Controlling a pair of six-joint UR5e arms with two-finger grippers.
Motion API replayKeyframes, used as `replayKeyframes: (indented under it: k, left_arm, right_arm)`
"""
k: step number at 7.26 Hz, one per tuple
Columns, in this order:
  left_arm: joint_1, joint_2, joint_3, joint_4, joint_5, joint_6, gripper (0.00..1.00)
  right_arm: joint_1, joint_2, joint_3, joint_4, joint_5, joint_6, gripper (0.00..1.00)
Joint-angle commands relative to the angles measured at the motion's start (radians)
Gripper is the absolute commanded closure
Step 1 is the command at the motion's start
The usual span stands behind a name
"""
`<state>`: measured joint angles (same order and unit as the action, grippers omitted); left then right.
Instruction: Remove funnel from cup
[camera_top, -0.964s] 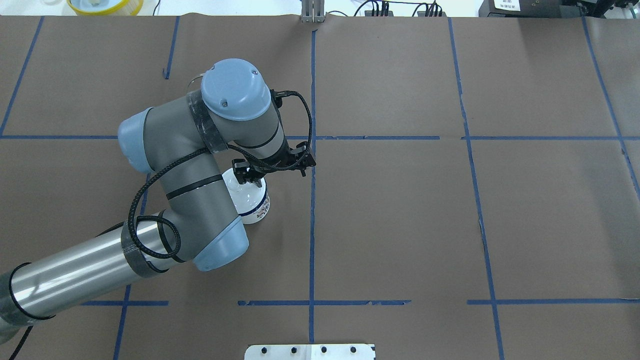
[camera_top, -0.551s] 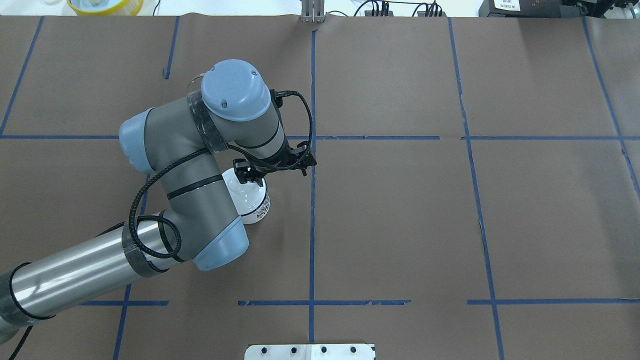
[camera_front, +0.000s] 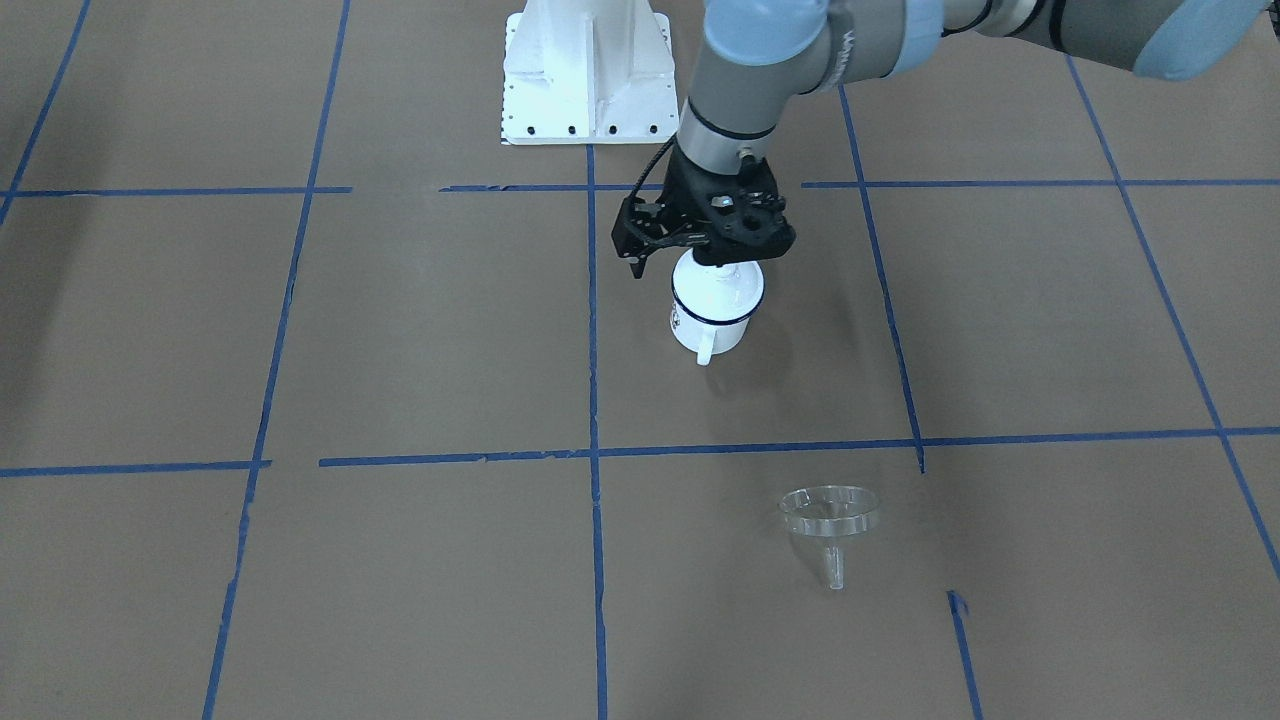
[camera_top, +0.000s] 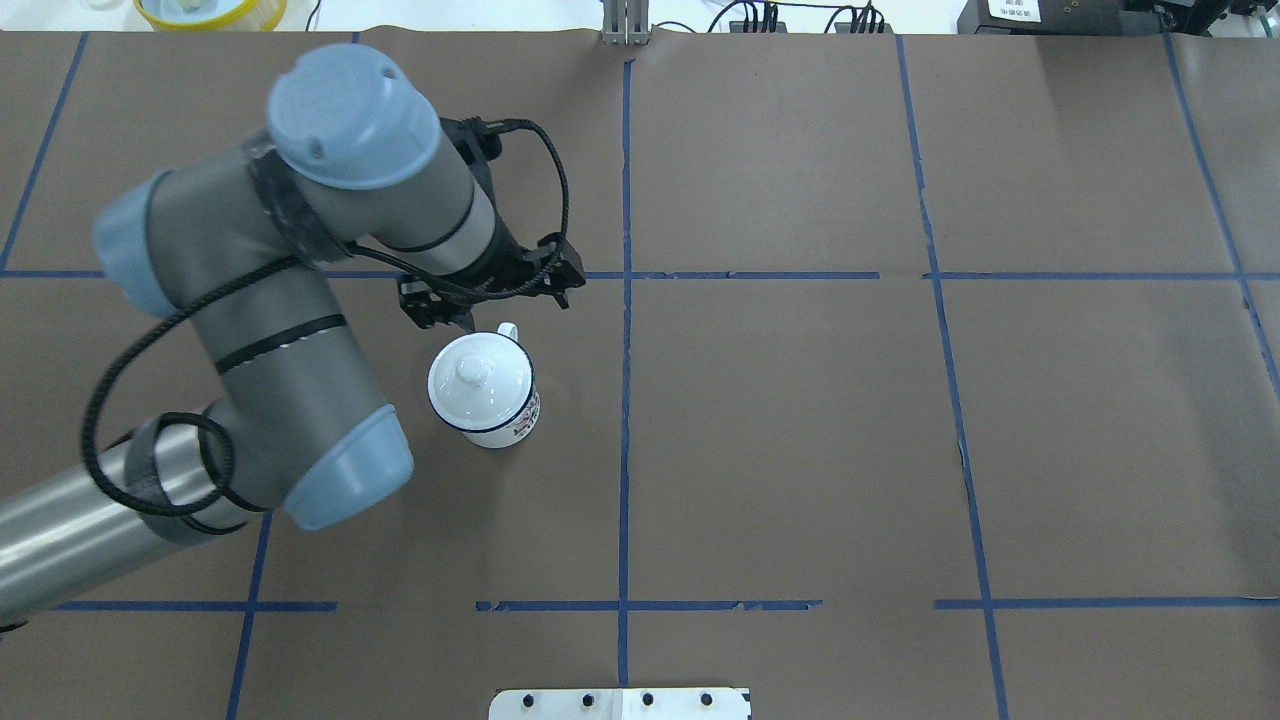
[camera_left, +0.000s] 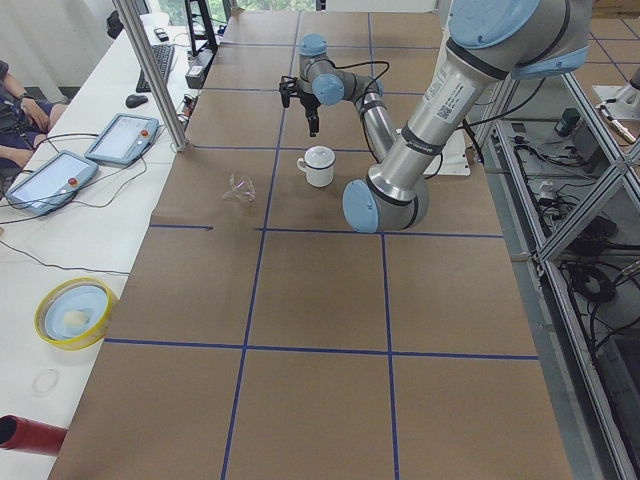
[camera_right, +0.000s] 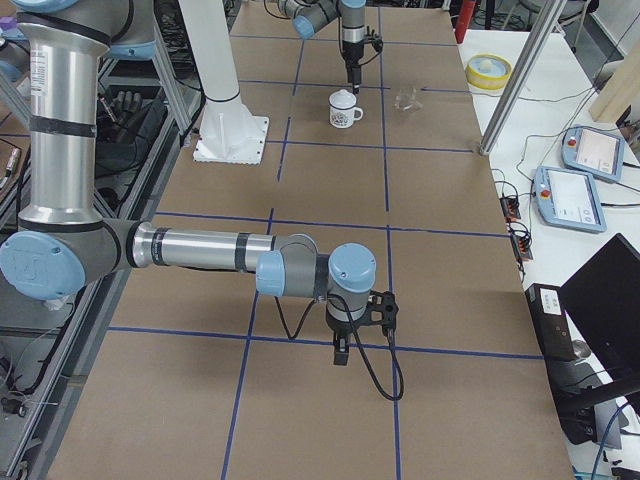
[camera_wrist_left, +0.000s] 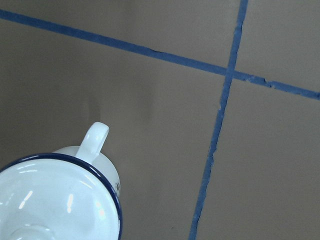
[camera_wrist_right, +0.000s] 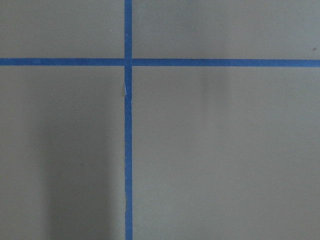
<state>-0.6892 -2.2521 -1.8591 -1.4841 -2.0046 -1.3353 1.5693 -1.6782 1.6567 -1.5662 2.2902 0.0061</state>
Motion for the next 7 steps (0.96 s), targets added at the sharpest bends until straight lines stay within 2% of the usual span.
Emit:
replayKeyframes:
  k: [1,4,5,7]
  left_arm:
    - [-0.137,0.098,-0.075,0.002,-0.006,0.222,0.0]
    - [-0.298,0.241,-0.062,-0.06,-0.002,0.582,0.0]
    - [-0.41,0.308,-0.002,-0.144,-0.009,0.737,0.0]
    - [-0.588,0.45,0.223,-0.413,-0.179,0.952,0.0]
  right_arm:
    - [0.0,0.0,0.0,0.0,0.0,0.0,0.0]
    - [0.0,0.0,0.0,0.0,0.0,0.0,0.0]
    - [0.0,0.0,0.0,0.0,0.0,0.0,0.0]
    - [0.0,0.0,-0.002,0.0,0.0,0.0,0.0]
